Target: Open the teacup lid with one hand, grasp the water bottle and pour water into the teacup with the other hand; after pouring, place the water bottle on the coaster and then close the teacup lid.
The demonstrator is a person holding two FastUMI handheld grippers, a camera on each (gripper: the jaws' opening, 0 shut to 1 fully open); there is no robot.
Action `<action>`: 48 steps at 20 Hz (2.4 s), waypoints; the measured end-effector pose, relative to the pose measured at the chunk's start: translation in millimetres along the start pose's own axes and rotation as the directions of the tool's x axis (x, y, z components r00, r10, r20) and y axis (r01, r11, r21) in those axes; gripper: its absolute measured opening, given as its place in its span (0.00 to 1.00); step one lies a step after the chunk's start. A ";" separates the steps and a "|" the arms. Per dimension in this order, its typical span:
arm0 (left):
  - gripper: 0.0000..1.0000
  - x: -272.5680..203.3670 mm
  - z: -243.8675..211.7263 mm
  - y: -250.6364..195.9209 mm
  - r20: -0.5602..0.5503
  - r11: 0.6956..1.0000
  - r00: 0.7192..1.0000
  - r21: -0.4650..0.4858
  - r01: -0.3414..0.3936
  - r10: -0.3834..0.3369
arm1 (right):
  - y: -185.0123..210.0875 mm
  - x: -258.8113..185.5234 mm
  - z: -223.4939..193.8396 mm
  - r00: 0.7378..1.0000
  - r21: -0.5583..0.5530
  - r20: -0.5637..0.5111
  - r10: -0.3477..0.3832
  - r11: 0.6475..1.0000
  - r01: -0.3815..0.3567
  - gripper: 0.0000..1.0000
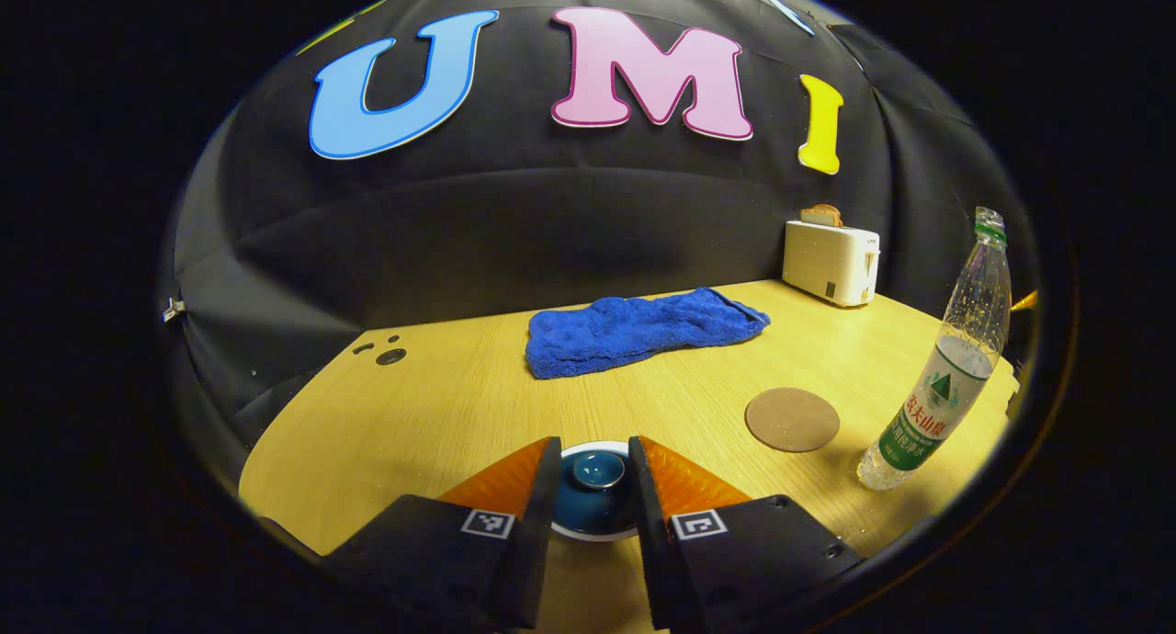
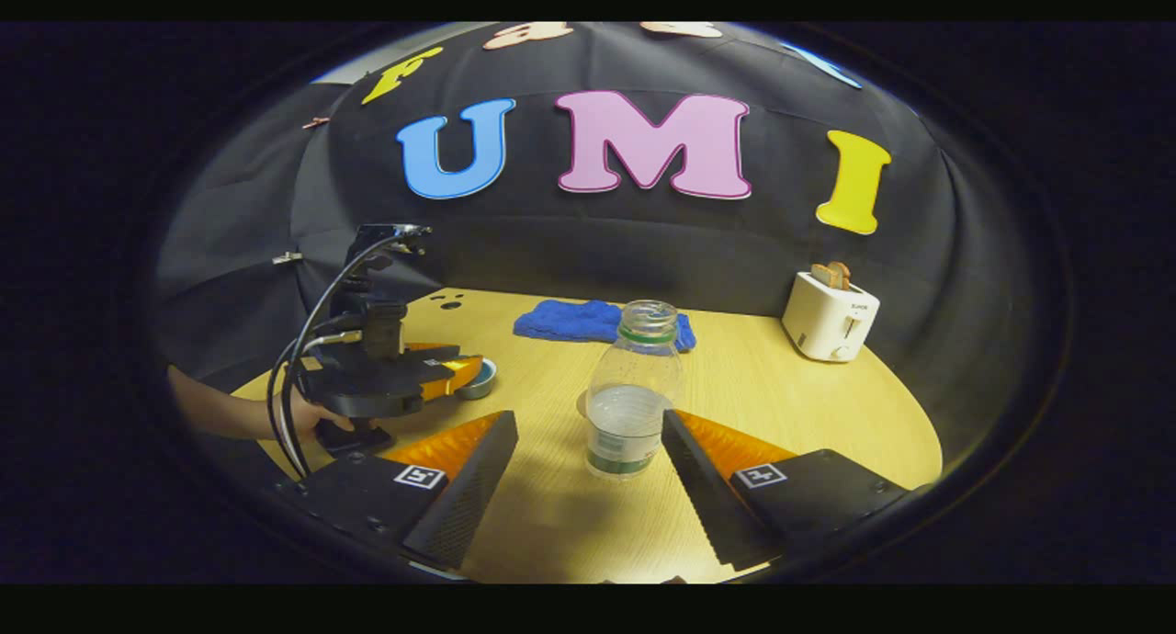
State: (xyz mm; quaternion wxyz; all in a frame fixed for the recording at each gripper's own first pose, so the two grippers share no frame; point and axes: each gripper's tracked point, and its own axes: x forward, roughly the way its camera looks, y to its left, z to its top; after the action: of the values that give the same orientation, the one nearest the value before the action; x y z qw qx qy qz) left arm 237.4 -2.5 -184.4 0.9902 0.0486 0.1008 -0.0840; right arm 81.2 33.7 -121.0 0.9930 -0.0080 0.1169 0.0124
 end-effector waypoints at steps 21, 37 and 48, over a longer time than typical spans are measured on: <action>0.24 -36.3 40.0 -7.3 0.073 0.999 0.997 0.050 0.015 -0.019 | -15.9 37.6 -11.0 0.996 0.075 0.031 -0.080 0.994 0.078 1.00; 0.25 -63.0 36.5 5.0 0.043 0.999 0.999 0.044 -0.026 0.024 | -30.1 96.8 -19.4 0.992 0.066 0.050 -0.114 0.992 0.111 0.89; 0.28 -71.3 35.4 12.7 0.033 0.997 0.998 0.047 -0.058 0.056 | -35.5 106.0 -16.3 0.992 0.025 0.015 -0.123 0.992 0.123 0.74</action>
State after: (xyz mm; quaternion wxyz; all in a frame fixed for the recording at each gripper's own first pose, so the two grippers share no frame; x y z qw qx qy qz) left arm 177.6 17.1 -134.1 0.9922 0.0736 0.0816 -0.0589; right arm 181.5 0.4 -161.0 0.9929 -0.0031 0.1078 -0.0502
